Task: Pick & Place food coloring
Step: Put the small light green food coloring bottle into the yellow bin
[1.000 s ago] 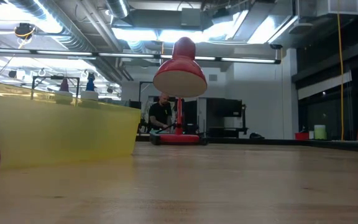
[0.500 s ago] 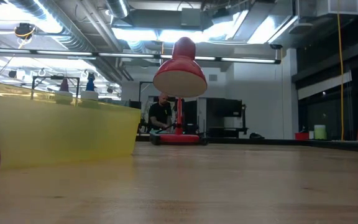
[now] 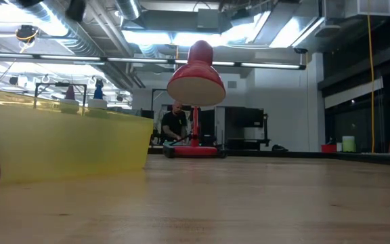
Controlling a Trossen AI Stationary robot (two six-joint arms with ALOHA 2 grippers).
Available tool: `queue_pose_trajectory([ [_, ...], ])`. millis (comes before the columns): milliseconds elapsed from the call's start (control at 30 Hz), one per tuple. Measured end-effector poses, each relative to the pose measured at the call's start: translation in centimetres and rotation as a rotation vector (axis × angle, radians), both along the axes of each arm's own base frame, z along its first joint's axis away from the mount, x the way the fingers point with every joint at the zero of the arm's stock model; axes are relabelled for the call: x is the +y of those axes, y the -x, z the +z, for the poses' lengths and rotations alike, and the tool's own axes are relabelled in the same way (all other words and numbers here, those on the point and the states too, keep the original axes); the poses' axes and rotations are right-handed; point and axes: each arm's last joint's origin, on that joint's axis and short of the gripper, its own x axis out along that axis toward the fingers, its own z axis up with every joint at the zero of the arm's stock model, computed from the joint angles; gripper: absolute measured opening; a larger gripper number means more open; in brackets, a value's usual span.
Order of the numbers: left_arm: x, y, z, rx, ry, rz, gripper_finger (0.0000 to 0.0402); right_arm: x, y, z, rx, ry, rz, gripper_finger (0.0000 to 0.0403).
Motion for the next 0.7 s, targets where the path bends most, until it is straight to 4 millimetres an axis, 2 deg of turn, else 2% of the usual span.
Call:
queue_pose_trajectory([
  [367, -2.1, 3.2, -6.4, -0.03, 0.067, 0.157, 0.0047, -0.1, 0.2, -0.3, 0.033, 0.051, 0.027, 0.0228],
  [500, -2.9, 3.7, -8.7, 0.005, 0.056, 0.171, 0.0047, -0.1, 0.4, -0.5, 0.053, 0.086, 0.045, 0.0228],
  [700, -4.1, 3.7, -10.9, 0.04, 0.01, 0.184, 0.0047, -0.3, 0.5, -0.7, 0.068, 0.105, 0.03, 0.0228],
])
